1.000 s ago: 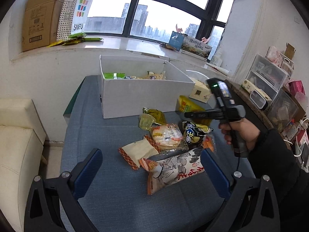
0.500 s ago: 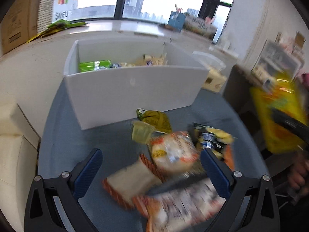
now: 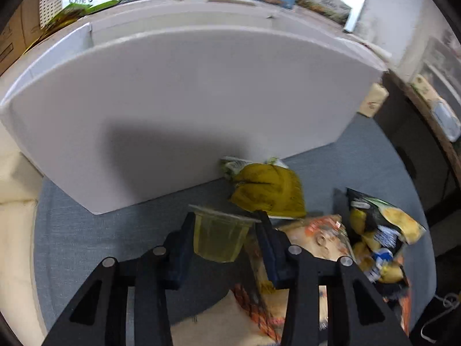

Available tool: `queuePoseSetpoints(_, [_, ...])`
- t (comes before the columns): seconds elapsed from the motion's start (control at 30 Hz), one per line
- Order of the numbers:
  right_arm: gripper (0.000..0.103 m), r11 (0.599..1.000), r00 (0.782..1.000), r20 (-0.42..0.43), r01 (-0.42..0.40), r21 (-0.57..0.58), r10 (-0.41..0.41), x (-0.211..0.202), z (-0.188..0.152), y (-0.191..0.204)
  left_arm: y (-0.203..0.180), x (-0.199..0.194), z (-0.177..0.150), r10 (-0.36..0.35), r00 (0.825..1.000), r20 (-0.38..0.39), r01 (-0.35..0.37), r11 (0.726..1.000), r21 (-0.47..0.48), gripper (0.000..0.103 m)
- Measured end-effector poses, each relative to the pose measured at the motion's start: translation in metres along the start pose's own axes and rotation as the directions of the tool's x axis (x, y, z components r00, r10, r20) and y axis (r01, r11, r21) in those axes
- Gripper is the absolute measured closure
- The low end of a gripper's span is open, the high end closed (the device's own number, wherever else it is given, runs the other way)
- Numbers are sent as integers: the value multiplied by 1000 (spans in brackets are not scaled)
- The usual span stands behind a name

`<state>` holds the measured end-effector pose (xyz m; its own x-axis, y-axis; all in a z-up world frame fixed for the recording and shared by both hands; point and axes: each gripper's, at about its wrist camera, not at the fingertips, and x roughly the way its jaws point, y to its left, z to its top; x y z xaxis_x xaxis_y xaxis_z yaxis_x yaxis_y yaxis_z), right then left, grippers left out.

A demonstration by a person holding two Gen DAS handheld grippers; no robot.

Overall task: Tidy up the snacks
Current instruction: 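Drop the yellow bag into the white box with the right tool while the left drops a jelly cup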

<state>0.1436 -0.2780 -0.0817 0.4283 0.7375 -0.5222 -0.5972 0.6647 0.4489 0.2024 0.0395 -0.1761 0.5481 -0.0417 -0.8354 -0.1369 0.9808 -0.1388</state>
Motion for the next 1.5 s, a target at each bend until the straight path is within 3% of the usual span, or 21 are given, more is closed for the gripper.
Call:
queuePoseSetpoints(0.17, [81,1000,1000,-22,-11,16,11,9,-6,-1,4,-42,-20,-60,994,91,60,998,0,58])
queuePoseSetpoints(0.3, [80,1000,999,-47,-26,2,26,21,-9,7,7,-92,-39,-118,974,195,118,993,11,58])
queuePoseSetpoints(0.47, [80,998,996,-67,-51,24,53,40,-3,12,8,-139,-49,-169,951,258,158,985,62,58])
queuePoseSetpoints(0.6, [80,997,996,-40,-73,13,73,53,26,23,18,-168,-35,-187,924,333,178,982,55,58])
queuePoseSetpoints(0.73, [80,997,997,13,-74,-30,75,67,71,40,31,-183,2,-180,901,395,173,983,52,58])
queuePoseSetpoints(0.87, [80,994,996,40,-73,-83,77,92,119,56,41,-182,43,-155,891,427,149,988,47,58])
queuePoseSetpoints(1.0, [80,993,1000,15,-21,-112,23,131,158,62,49,-162,85,-138,900,413,141,990,23,58])
queuePoseSetpoints(1.17, [80,989,996,-39,76,-128,-82,188,188,56,58,-126,125,-93,930,357,95,995,13,58])
queuePoseSetpoints(1.27, [80,972,983,-74,150,-181,-166,212,193,53,61,-111,135,-75,935,346,74,997,17,58])
queuePoseSetpoints(1.37, [80,969,978,-102,163,-184,-184,226,196,48,69,-99,141,-71,942,328,75,997,1,57])
queuePoseSetpoints(1.4, [79,968,977,-101,170,-182,-191,231,198,46,71,-96,142,-62,947,315,64,998,3,51])
queuePoseSetpoints(1.43, [66,968,976,-96,176,-180,-196,233,200,44,73,-92,143,-35,952,303,38,999,-4,41])
queuePoseSetpoints(1.47, [48,968,976,-95,179,-174,-198,236,201,40,74,-90,142,-14,954,298,19,1000,-13,11])
queuePoseSetpoints(1.5, [8,969,976,-94,181,-167,-198,238,202,37,76,-90,140,9,952,305,-2,1000,-22,0])
